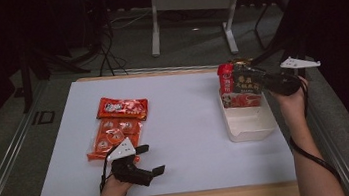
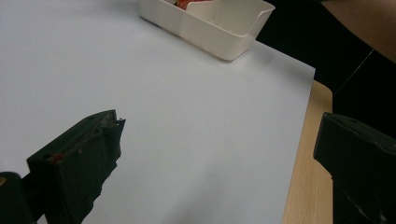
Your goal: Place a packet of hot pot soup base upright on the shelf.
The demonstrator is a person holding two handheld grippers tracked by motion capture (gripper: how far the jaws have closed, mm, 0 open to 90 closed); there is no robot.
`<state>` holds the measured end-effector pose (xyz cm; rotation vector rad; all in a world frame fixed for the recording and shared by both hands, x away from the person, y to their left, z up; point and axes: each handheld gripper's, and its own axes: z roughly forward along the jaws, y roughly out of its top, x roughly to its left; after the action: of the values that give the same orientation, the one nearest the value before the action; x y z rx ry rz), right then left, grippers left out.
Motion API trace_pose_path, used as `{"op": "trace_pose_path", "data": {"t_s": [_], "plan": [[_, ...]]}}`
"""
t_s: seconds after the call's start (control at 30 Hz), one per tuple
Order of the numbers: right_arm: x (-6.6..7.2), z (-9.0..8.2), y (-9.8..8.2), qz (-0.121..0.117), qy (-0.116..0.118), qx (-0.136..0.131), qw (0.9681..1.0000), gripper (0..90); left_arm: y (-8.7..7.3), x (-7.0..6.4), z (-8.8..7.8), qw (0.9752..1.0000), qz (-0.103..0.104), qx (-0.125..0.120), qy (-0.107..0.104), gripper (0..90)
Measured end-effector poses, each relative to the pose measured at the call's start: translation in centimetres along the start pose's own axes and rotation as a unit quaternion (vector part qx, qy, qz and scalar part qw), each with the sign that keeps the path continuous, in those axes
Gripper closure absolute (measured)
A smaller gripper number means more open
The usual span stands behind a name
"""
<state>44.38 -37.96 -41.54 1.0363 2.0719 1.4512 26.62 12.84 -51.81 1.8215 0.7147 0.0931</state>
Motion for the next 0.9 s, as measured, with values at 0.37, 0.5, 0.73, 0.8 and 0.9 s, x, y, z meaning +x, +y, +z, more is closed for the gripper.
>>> {"op": "trace_pose_path", "data": {"t_s": [0.37,0.5,0.73,0.8,0.9], "plan": [[-0.9,-1.4,-1.3,0.034,-0.034,0.004,0.9989,60.6,-0.1,-0.1,0.2,1.0000,0.000,0.000,-0.007,0.8],[-0.2,-2.1,-0.4,0.026,-0.058,0.009,0.9979,46.9,0.0,-0.1,0.1,1.0000,0.006,0.004,0.000,0.9],[2.0,-4.1,1.6,0.016,-0.072,-0.023,0.9970,36.3,0.0,0.0,0.1,0.9996,0.017,0.018,0.011,0.9],[2.4,-4.4,1.8,0.015,-0.069,-0.027,0.9971,35.7,0.0,0.0,0.1,0.9996,0.018,0.021,0.011,0.9],[4.5,-4.7,2.2,0.003,-0.072,-0.025,0.9971,29.3,0.1,-0.1,0.1,0.9995,0.021,0.019,0.011,0.9]]}}
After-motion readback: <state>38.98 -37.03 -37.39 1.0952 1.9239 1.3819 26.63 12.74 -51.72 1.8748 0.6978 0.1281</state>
